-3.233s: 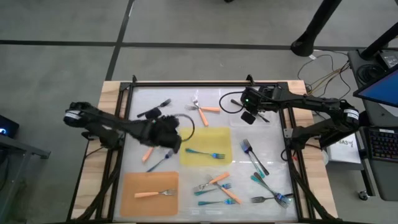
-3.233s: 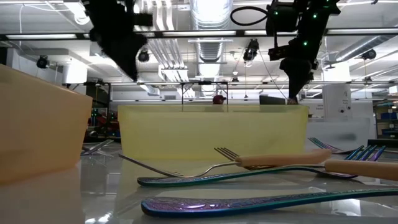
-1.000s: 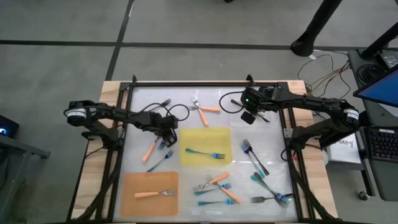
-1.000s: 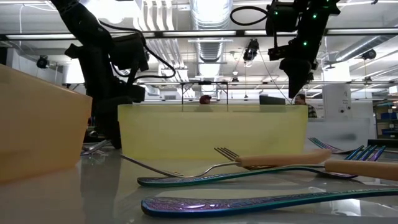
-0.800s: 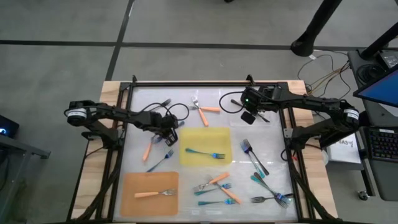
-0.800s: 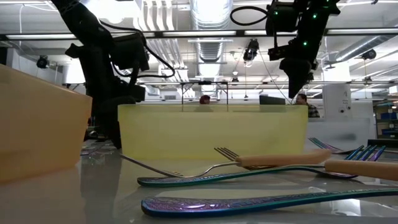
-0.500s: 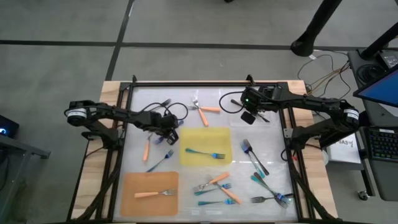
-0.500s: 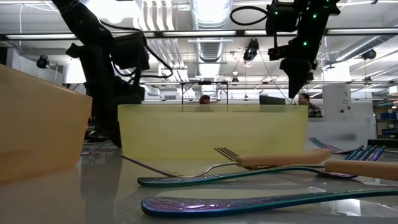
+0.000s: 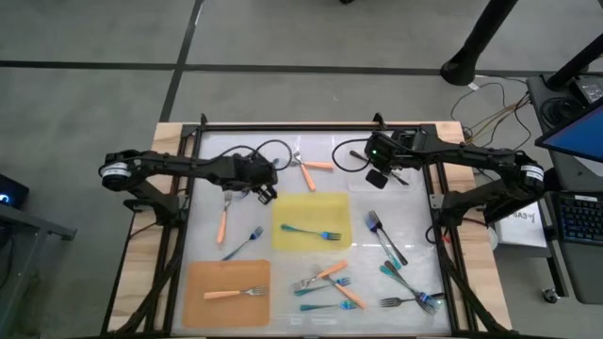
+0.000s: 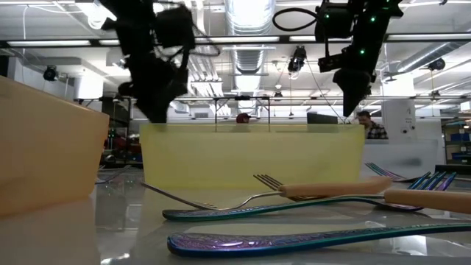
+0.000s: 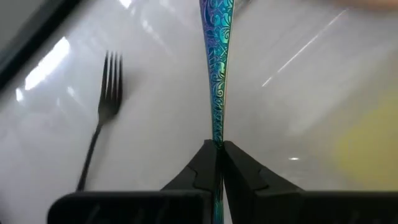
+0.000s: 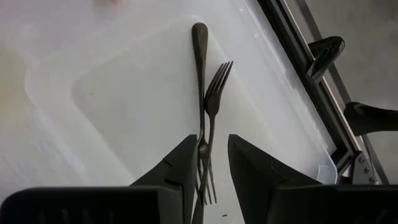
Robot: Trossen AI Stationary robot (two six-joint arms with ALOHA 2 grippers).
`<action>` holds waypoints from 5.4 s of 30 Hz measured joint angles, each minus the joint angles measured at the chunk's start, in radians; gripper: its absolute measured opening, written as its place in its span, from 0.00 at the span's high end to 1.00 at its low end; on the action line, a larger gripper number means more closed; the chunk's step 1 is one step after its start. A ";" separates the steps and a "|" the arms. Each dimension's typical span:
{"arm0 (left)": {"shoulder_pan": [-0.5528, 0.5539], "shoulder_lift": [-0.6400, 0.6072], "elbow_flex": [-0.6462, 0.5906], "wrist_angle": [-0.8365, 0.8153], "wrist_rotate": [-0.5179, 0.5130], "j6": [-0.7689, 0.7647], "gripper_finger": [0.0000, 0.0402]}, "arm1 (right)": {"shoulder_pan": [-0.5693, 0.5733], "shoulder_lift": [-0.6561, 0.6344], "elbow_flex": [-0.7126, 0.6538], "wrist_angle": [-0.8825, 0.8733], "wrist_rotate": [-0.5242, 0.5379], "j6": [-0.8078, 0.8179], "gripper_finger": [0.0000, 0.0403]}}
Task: Sort silverware by color (type)
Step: Put the blue fork into the yellow bin, then put the black fork into the transparent bin
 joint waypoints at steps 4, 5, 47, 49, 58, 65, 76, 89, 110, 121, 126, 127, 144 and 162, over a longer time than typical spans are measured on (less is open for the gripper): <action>-0.024 0.000 0.098 0.009 0.047 0.079 1.00 | 0.000 0.000 0.000 -0.007 0.000 -0.010 0.79; -0.033 0.000 0.118 0.015 0.060 0.102 1.00 | 0.000 0.000 0.000 -0.009 0.000 -0.015 0.79; -0.221 0.298 0.295 0.243 0.264 0.199 0.71 | 0.000 0.000 0.000 -0.051 -0.007 0.011 0.79; -0.228 0.298 0.290 0.229 0.258 0.193 0.71 | 0.000 0.000 0.000 -0.095 -0.046 0.063 0.79; -0.244 0.237 0.267 0.184 0.164 0.267 0.71 | 0.094 0.000 -0.013 -0.262 -0.209 0.306 0.81; -0.292 0.152 0.145 0.261 0.079 0.229 0.71 | 0.318 0.000 -0.059 -0.259 -0.214 0.548 0.79; -0.450 0.053 0.132 0.351 -0.253 0.162 0.71 | 0.614 0.000 -0.084 -0.237 -0.206 0.939 0.76; -0.582 -0.025 0.134 0.353 -0.733 0.180 0.71 | 0.867 0.000 -0.215 -0.063 -0.135 1.220 0.76; -0.791 -0.373 0.133 -0.065 -0.853 -0.041 0.71 | 0.869 0.001 -0.378 0.144 -0.134 1.218 0.76; -0.967 -0.559 0.140 -0.094 -1.028 0.006 0.71 | 0.868 0.001 -0.388 0.172 -0.153 1.226 0.76; -1.026 -0.633 0.162 -0.090 -1.123 0.061 0.71 | 0.868 0.001 -0.429 0.251 -0.154 1.233 0.76; -1.030 -0.644 0.165 -0.089 -1.125 0.063 0.71 | 0.865 0.001 -0.439 0.265 -0.154 1.233 0.76; -1.031 -0.658 0.166 -0.094 -1.135 0.079 0.71 | 0.842 -0.002 -0.498 0.298 -0.161 1.191 0.97; -1.031 -0.662 0.136 -0.100 -1.133 0.031 0.71 | 0.795 0.002 -0.100 -0.160 0.156 0.901 0.98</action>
